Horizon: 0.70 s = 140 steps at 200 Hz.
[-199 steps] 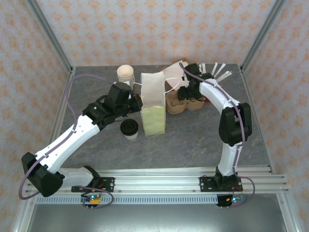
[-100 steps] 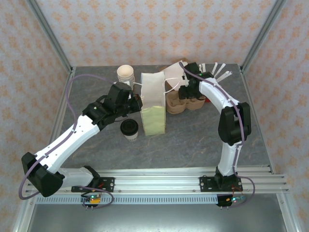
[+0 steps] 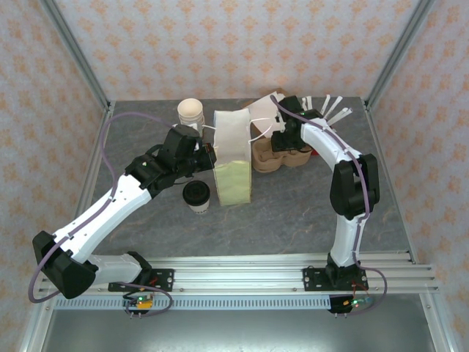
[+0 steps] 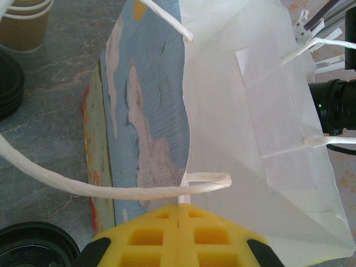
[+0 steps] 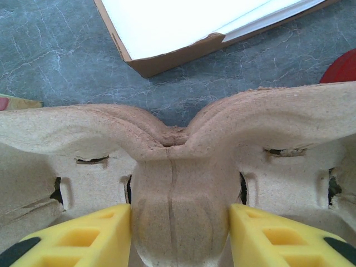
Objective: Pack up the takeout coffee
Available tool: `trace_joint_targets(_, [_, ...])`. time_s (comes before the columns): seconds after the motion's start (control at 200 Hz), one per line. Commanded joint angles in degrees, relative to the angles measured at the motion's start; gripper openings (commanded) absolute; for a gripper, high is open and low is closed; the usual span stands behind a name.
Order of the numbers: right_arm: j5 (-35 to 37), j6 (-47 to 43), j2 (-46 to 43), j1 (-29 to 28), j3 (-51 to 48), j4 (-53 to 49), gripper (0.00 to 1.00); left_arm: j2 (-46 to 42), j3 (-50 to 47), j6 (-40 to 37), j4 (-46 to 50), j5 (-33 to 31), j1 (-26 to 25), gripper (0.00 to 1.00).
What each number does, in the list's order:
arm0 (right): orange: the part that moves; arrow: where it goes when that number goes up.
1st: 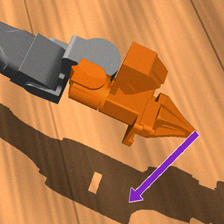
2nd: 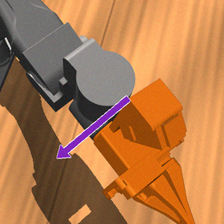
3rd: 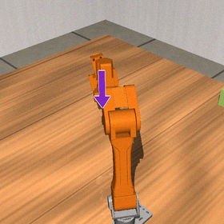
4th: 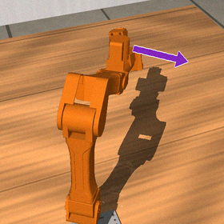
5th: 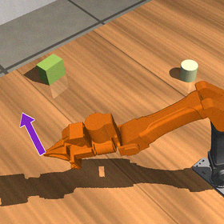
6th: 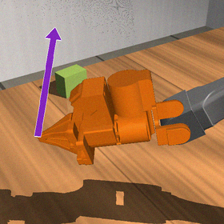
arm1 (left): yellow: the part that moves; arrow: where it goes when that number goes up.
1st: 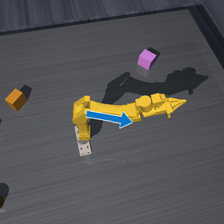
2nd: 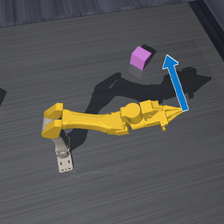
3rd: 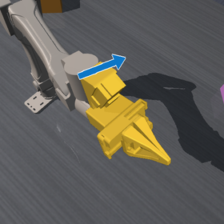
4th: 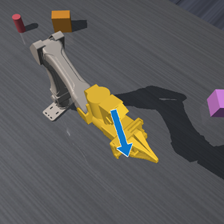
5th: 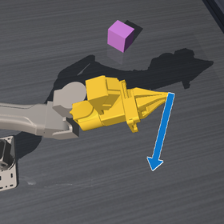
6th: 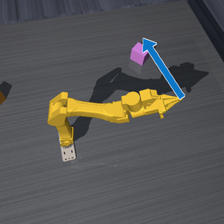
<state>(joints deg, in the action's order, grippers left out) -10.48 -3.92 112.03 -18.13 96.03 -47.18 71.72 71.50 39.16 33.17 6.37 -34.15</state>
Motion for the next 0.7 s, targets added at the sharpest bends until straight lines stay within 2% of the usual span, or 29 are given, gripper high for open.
trace_joint_targets(0.0, [1.4,-0.6,-0.3,-0.4,1.8,-2.4,0.47,-0.8,-0.4,-0.7,1.6,-1.8,-0.4,0.0])
trace_joint_targets(0.696, [1.0,-0.2,-3.4,-0.7,3.8,-4.4,0.47,-1.0,-0.9,-0.7,1.5,-1.7,-0.4,0.0])
